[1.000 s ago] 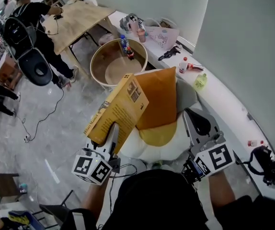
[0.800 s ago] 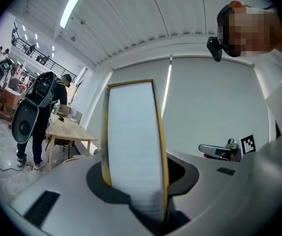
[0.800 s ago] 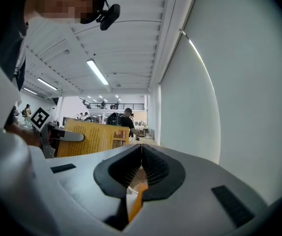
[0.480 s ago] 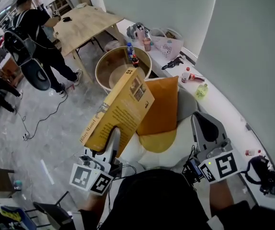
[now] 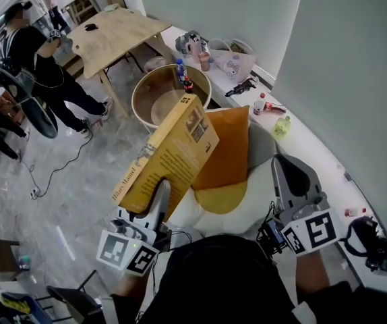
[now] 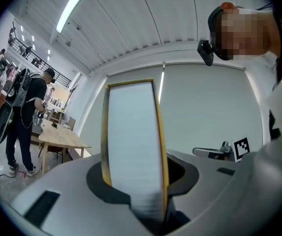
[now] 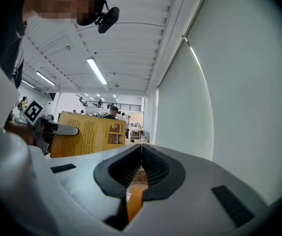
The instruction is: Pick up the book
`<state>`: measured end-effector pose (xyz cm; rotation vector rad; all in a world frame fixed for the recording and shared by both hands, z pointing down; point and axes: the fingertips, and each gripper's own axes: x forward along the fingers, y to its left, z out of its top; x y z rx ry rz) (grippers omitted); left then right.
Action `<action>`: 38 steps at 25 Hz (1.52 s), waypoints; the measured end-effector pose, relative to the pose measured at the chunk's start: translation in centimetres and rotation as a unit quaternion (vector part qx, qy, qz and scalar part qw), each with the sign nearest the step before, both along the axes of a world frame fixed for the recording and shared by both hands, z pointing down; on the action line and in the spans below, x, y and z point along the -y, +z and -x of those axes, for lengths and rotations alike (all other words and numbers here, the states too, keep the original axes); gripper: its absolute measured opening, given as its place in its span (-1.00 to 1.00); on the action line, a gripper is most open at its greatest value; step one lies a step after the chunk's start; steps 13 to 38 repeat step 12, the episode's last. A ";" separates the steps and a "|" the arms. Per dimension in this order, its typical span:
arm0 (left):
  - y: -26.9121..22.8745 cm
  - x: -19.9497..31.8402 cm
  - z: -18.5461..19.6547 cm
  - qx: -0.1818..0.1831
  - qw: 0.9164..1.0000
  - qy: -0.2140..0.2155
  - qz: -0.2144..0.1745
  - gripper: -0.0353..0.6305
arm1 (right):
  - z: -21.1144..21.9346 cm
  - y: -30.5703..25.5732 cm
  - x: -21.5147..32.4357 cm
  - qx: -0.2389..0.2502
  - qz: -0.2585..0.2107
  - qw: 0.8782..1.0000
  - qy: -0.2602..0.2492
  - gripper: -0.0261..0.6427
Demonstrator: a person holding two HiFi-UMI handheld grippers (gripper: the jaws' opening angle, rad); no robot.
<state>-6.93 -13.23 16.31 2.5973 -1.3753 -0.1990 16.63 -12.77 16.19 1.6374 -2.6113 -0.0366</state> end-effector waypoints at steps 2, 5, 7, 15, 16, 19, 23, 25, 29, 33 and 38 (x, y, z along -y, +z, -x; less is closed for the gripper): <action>0.1 0.0 0.0 0.003 1.000 0.003 0.000 -0.43 | 0.1 0.0 -0.1 -0.001 0.000 1.000 0.000 -0.88; 0.3 0.0 0.1 0.008 1.000 0.005 0.005 -0.43 | 0.4 -0.2 0.0 -0.003 0.000 1.000 -0.002 -0.88; 0.6 0.1 0.2 0.006 1.000 0.005 0.010 -0.43 | 0.5 -0.4 0.2 -0.003 0.000 1.000 -0.003 -0.88; 0.8 0.3 0.0 0.008 1.000 0.011 0.017 -0.43 | 0.6 -0.3 0.4 0.000 0.003 1.000 -0.001 -0.88; 0.8 0.3 0.0 0.008 1.000 0.011 0.017 -0.43 | 0.6 -0.3 0.4 0.000 0.003 1.000 -0.001 -0.88; 0.8 0.3 0.0 0.008 1.000 0.011 0.017 -0.43 | 0.6 -0.3 0.4 0.000 0.003 1.000 -0.001 -0.88; 0.8 0.3 0.0 0.008 1.000 0.011 0.017 -0.43 | 0.6 -0.3 0.4 0.000 0.003 1.000 -0.001 -0.88; 0.8 0.3 0.0 0.008 1.000 0.011 0.017 -0.43 | 0.6 -0.3 0.4 0.000 0.003 1.000 -0.001 -0.88; 0.8 0.3 0.0 0.008 1.000 0.011 0.017 -0.43 | 0.6 -0.3 0.4 0.000 0.003 1.000 -0.001 -0.88; 0.8 0.3 0.0 0.008 1.000 0.011 0.017 -0.43 | 0.6 -0.3 0.4 0.000 0.003 1.000 -0.001 -0.88; 0.8 0.3 0.0 0.008 1.000 0.011 0.017 -0.43 | 0.6 -0.3 0.4 0.000 0.003 1.000 -0.001 -0.88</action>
